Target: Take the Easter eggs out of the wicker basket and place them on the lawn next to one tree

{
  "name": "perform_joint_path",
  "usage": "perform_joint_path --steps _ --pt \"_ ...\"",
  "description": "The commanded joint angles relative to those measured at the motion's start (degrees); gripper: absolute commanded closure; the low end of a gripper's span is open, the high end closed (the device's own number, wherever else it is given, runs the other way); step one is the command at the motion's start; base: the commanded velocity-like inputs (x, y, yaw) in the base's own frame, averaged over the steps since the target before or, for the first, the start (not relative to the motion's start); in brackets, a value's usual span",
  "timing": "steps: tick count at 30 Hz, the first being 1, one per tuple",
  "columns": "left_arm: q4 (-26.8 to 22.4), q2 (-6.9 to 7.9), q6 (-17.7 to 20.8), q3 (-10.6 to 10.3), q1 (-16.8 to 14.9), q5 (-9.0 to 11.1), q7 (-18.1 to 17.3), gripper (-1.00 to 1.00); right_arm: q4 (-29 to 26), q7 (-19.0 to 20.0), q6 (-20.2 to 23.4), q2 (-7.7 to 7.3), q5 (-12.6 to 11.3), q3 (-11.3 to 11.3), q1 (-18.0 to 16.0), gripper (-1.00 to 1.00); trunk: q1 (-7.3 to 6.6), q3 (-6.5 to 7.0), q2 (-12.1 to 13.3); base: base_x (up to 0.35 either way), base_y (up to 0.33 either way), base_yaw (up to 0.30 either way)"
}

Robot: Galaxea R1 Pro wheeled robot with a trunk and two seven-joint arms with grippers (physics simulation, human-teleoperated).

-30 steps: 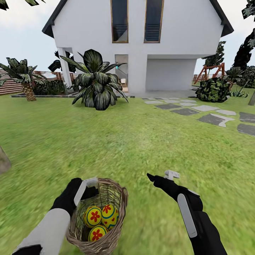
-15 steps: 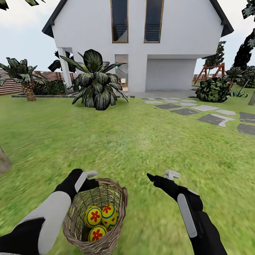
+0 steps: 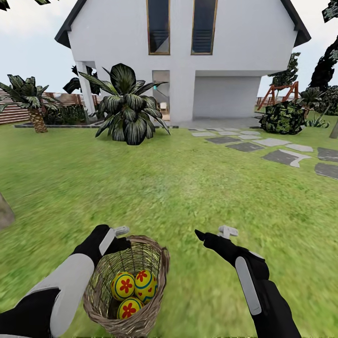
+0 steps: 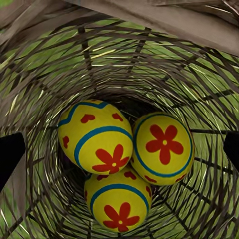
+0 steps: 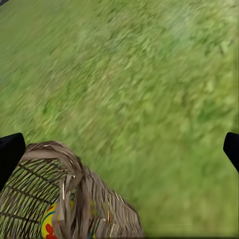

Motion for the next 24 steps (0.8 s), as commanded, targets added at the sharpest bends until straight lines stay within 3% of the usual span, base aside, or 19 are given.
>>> perform_joint_path --steps 1,6,24 --pt "-0.1 -0.05 -0.7 0.2 0.0 0.6 0.6 -1.0 0.0 0.4 0.3 0.06 0.1 -0.2 0.0 -1.0 0.01 -0.29 0.0 0.0 0.0 0.0" --pt "0.0 -0.05 -2.6 0.1 0.0 0.6 0.5 -1.0 0.0 0.4 0.3 0.06 0.1 -0.2 0.0 -1.0 0.14 -1.39 -0.1 0.0 0.0 0.0" --pt "0.0 -0.18 -2.8 0.0 0.0 0.6 0.5 -1.0 -0.1 0.4 0.2 0.06 0.5 -0.1 0.0 -1.0 0.6 -5.38 -0.4 0.0 0.0 0.0"
